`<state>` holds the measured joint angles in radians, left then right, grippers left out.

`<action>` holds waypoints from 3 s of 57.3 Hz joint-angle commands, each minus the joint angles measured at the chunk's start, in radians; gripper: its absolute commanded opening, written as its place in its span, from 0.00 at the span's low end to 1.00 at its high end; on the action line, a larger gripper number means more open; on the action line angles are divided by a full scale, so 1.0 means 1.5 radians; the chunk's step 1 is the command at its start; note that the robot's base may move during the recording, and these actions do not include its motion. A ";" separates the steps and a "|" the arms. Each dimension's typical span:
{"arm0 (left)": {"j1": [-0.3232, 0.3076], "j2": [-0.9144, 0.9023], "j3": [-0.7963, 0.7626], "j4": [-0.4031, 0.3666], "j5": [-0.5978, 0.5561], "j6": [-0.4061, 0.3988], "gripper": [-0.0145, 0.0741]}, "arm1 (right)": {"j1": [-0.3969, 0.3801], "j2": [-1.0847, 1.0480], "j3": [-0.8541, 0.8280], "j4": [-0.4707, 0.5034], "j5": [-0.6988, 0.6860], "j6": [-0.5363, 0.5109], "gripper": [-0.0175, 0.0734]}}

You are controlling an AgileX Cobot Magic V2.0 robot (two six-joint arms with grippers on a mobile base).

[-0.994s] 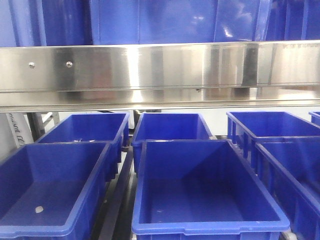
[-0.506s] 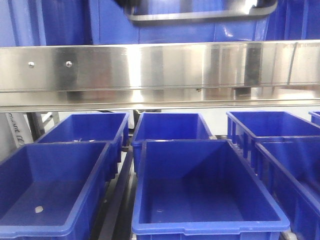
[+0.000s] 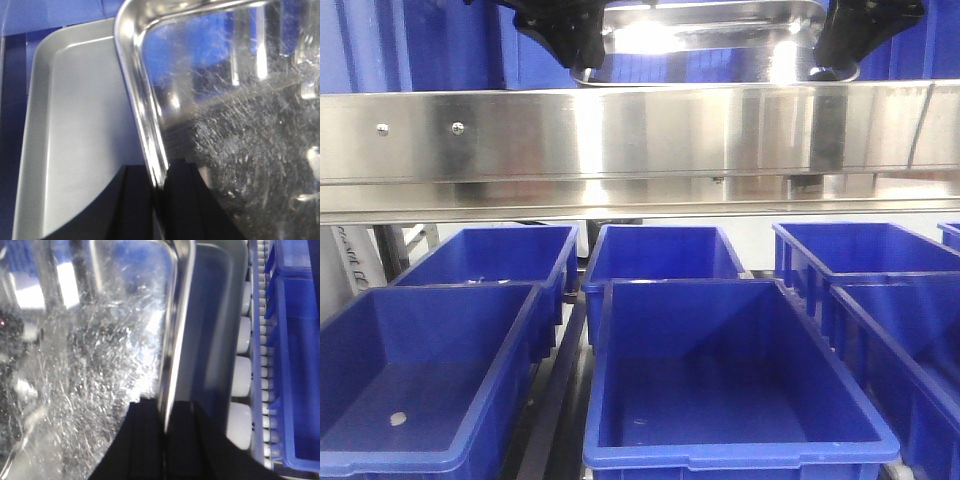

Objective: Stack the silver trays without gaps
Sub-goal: 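Raise the held tray with both grippers over the silver tray on the shelf, then lower the tray onto the other tray and open both grippers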

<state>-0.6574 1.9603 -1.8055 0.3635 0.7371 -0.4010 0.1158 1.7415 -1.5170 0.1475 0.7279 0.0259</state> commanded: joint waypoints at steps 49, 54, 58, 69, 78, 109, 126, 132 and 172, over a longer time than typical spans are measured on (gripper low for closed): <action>-0.009 -0.039 -0.071 0.013 0.070 0.009 0.40 | 0.005 -0.090 -0.005 0.002 -0.017 -0.011 0.32; -0.009 -0.060 -0.090 0.013 0.086 0.009 0.37 | 0.005 -0.125 -0.005 0.001 -0.016 -0.011 0.32; -0.009 -0.083 -0.091 0.013 0.087 0.009 0.28 | 0.005 -0.155 -0.005 0.001 -0.012 -0.011 0.32; -0.009 -0.141 -0.091 0.017 0.089 0.009 0.15 | 0.005 -0.236 -0.005 0.001 0.002 -0.024 0.11; -0.014 -0.197 -0.091 0.017 0.072 0.009 0.15 | 0.005 -0.315 0.007 0.001 0.007 -0.042 0.10; -0.086 -0.463 0.166 0.055 -0.111 -0.003 0.14 | 0.005 -0.739 0.347 0.001 -0.135 -0.072 0.11; -0.086 -0.693 0.462 0.051 -0.216 -0.003 0.14 | 0.005 -0.967 0.506 0.049 -0.142 -0.072 0.11; -0.086 -0.766 0.542 0.047 -0.225 -0.003 0.14 | 0.005 -1.012 0.537 0.074 -0.142 -0.072 0.11; -0.086 -0.952 0.652 0.045 -0.154 -0.003 0.14 | 0.005 -1.037 0.555 0.078 -0.117 -0.072 0.11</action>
<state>-0.7782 0.5357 -0.8313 0.4356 0.5140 -0.3979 0.1218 0.1908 -0.6875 0.2610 0.5758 -0.0727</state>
